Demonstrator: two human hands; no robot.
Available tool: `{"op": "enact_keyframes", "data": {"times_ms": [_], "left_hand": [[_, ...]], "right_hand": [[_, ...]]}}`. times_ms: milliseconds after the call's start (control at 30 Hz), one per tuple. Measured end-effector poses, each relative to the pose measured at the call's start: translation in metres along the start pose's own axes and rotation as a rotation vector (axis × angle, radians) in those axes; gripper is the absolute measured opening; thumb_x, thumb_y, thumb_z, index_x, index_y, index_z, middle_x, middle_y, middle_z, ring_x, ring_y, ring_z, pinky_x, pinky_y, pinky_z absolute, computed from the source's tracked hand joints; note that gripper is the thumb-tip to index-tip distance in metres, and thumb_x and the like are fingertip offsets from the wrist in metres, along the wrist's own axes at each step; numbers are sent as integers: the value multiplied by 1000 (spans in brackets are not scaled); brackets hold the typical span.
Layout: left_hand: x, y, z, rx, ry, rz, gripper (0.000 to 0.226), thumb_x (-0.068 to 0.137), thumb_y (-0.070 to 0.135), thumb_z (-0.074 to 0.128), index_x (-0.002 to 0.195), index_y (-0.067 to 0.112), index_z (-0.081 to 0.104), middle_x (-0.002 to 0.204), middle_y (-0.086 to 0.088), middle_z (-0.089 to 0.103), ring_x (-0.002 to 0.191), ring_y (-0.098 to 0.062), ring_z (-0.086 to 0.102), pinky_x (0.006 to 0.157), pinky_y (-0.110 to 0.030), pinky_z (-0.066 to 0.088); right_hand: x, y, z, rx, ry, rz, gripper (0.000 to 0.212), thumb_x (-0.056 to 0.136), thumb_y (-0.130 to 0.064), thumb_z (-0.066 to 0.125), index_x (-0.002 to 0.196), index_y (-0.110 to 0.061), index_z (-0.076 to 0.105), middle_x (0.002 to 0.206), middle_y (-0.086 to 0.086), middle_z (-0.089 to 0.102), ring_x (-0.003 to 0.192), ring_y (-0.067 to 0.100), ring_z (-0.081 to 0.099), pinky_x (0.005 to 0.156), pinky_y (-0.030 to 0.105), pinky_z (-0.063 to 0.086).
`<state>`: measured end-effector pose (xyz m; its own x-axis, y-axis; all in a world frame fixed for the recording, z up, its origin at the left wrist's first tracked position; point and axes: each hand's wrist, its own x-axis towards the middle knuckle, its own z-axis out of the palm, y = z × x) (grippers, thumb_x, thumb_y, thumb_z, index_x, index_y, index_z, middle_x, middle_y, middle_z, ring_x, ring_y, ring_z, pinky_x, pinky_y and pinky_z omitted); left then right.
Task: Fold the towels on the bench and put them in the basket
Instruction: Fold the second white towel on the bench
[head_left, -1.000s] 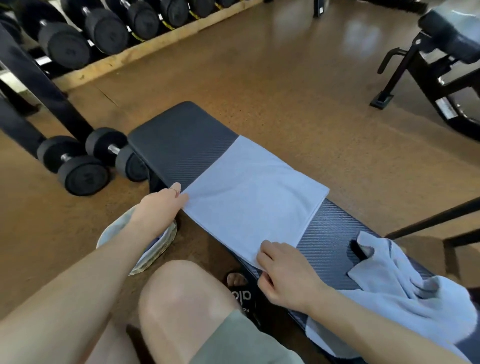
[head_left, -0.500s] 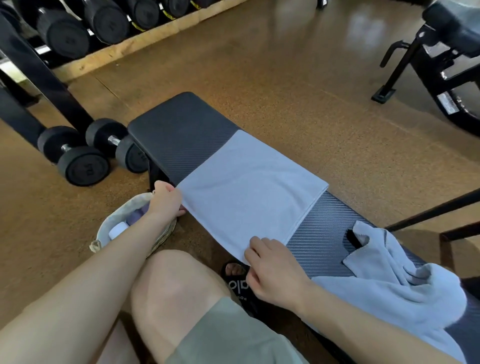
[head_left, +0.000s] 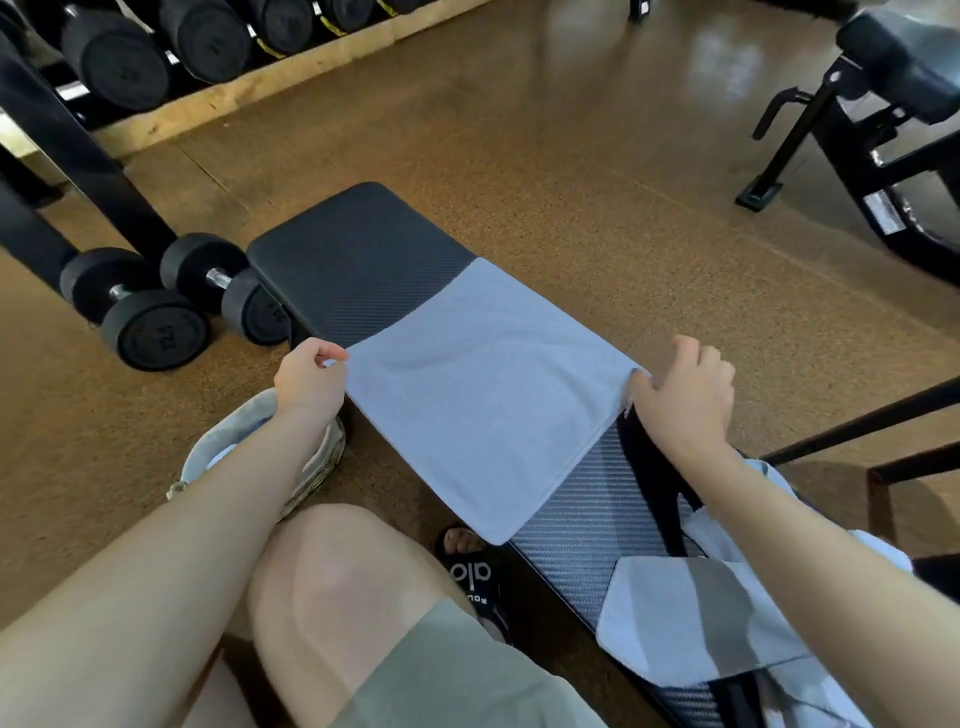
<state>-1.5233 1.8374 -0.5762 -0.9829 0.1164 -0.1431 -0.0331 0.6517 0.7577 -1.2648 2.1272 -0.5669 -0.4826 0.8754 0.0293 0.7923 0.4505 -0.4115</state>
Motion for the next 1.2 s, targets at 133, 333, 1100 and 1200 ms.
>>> {"op": "enact_keyframes", "data": {"times_ms": [133, 333, 1100, 1200], "left_hand": [[5, 6, 3, 39, 6, -7, 20, 95, 7, 53, 103, 21, 66, 108, -1, 62, 93, -21, 57, 75, -34, 43], [8, 14, 7, 223, -40, 27, 20, 98, 12, 49, 115, 13, 60, 122, -12, 56, 96, -25, 53, 78, -35, 42], [-187, 45, 88, 1141, -417, 972, 24, 92, 3, 51, 115, 7, 51, 110, -9, 60, 99, -25, 58, 68, -34, 30], [-188, 46, 92, 1139, -434, 979, 23, 92, 1, 50, 115, 5, 52, 109, -9, 60, 99, -26, 58, 69, -34, 28]], "right_hand": [[22, 8, -1, 259, -214, 129, 19, 93, -22, 57, 108, -19, 68, 103, 3, 68, 107, 29, 60, 86, 36, 44], [29, 14, 1, 289, -150, 113, 22, 95, -11, 49, 111, -14, 65, 109, 7, 67, 98, 23, 57, 80, 31, 40], [24, 13, 1, 260, -249, -15, 12, 91, -11, 57, 101, -16, 60, 99, 3, 62, 93, 26, 58, 75, 35, 45], [25, 13, 2, 246, -261, -12, 12, 91, -10, 56, 101, -15, 60, 97, 4, 62, 91, 26, 57, 71, 34, 42]]}}
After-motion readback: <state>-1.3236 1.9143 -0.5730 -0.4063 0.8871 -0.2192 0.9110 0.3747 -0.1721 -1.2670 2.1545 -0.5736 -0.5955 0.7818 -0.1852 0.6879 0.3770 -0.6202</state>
